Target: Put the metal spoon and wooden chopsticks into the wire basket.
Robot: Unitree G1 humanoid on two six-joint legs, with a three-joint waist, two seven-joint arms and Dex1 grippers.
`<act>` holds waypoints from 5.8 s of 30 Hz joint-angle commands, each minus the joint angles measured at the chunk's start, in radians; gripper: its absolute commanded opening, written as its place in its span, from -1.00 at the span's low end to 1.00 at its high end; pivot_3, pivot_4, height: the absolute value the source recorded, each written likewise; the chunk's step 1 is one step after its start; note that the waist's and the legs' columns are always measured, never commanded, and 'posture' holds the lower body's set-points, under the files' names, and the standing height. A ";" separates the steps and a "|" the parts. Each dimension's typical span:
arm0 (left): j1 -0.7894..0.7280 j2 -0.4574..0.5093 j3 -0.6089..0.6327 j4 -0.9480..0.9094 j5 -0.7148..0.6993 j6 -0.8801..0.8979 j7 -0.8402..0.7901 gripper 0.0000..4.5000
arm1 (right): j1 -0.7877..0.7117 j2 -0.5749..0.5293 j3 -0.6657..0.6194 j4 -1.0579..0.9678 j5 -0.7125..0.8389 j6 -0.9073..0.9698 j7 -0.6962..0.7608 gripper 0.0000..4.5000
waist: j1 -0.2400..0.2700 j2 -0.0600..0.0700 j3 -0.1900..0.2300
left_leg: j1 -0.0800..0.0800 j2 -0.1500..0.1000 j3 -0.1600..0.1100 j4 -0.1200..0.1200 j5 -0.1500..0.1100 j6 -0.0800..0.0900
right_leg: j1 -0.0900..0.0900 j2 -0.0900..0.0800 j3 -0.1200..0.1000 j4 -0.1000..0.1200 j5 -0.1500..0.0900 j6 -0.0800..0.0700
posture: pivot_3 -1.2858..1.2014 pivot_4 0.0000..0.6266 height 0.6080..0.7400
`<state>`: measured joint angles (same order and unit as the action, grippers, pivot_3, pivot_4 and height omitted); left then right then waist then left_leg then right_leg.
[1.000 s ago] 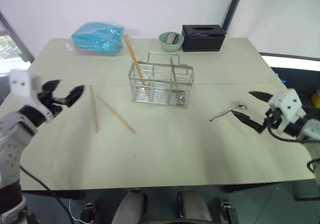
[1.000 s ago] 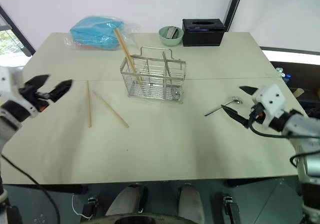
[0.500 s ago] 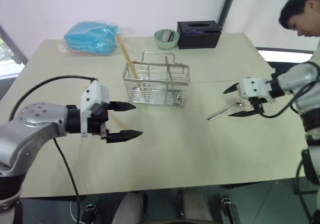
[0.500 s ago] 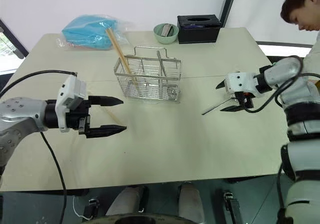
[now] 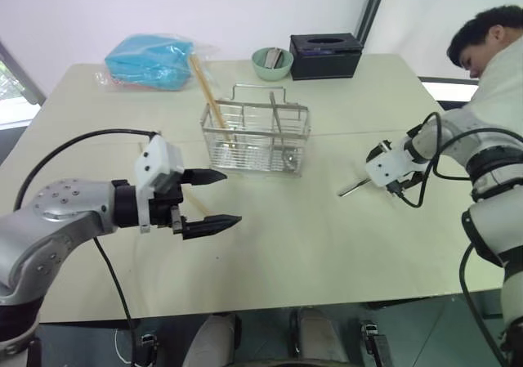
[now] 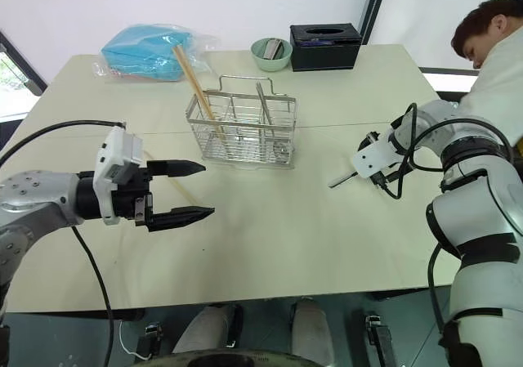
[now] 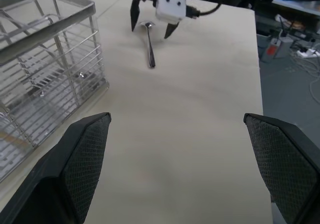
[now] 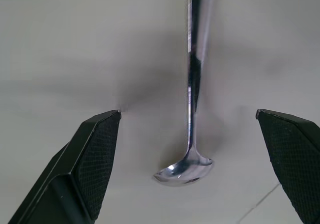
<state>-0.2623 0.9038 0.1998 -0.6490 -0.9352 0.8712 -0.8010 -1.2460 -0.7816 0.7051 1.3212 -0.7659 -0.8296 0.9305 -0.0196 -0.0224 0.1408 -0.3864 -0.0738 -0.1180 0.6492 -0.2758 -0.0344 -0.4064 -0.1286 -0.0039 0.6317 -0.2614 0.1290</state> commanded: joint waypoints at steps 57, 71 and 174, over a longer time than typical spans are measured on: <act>-0.252 -0.047 -0.020 0.226 0.130 -0.108 -0.022 1.00 | 0.445 0.340 -0.644 -1.305 1.126 1.183 -0.360 -0.98 | 0.005 -0.004 -0.003 | -0.004 0.001 -0.011 0.001 0.002 -0.002 | -0.002 0.005 0.000 0.000 0.005 -0.002 | 0.03 -0.52 -0.30; -0.186 -0.054 0.091 0.196 0.089 -0.067 0.081 1.00 | 0.466 0.371 -0.692 -1.311 1.098 1.204 -0.352 1.00 | 0.004 -0.004 -0.003 | -0.002 0.002 -0.013 0.001 0.003 -0.003 | -0.002 0.009 0.000 0.001 0.005 -0.002 | 0.03 -0.52 -0.30; -0.714 -0.761 -0.042 1.011 0.557 -0.743 0.438 -0.99 | 1.010 0.080 -1.031 -2.006 1.689 1.553 -0.534 1.00 | 0.058 -0.012 -0.009 | -0.005 0.001 -0.015 0.003 0.003 -0.004 | 0.001 0.008 -0.002 -0.002 0.006 0.000 | 0.03 -0.52 -0.30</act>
<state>-0.9728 0.1488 0.1780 0.3568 -0.4153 0.1976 -0.3520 -0.2205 -0.6917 -0.2874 -0.6558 0.8990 0.7275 0.4021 0.0386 -0.0348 0.1318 -0.3916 -0.0726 -0.1329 0.6520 -0.2729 -0.0381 -0.4051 -0.1210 -0.0062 0.6293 -0.2549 0.1295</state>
